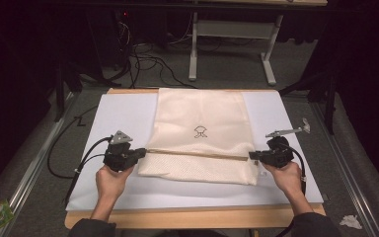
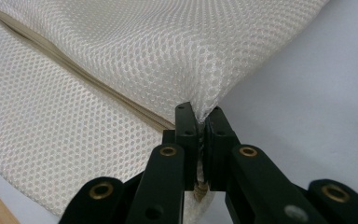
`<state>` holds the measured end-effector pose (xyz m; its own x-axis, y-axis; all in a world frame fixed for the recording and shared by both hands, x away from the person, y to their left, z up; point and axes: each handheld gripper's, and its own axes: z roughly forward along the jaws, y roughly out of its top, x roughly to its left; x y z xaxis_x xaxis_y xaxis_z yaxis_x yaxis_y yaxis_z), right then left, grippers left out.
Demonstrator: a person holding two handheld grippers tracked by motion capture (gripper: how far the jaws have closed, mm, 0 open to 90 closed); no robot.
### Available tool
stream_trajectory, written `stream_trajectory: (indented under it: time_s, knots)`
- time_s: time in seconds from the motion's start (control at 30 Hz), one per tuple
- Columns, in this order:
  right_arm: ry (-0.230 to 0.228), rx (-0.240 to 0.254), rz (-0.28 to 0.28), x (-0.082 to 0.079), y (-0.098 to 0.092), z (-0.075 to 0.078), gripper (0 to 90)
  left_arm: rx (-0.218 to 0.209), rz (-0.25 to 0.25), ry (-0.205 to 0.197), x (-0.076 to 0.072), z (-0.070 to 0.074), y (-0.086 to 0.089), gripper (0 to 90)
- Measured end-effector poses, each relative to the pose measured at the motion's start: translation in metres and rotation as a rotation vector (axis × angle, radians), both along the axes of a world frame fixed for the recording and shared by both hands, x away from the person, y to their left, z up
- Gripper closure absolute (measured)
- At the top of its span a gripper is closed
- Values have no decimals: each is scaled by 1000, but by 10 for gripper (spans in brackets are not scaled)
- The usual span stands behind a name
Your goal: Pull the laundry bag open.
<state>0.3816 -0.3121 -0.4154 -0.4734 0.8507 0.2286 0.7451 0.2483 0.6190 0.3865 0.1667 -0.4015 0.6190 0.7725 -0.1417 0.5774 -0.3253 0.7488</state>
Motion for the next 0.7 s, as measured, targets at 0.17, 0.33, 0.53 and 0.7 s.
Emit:
stream_trajectory:
  time_s: [0.17, 0.33, 0.53, 0.7]
  knots:
    - [3, -1, -2, 1, -1, 0, 878, -5, -5, 3, 1, -1, 0, 873]
    - [4, -22, -13, 2, -2, 0, 879, 13, 11, 11, 2, -2, 2, 873]
    - [3, -37, -30, 4, -4, 1, 881, 12, 11, 18, 1, -3, 4, 873]
    - [-4, -48, -39, 5, -6, 0, 881, 23, 0, 23, 0, -5, 2, 873]
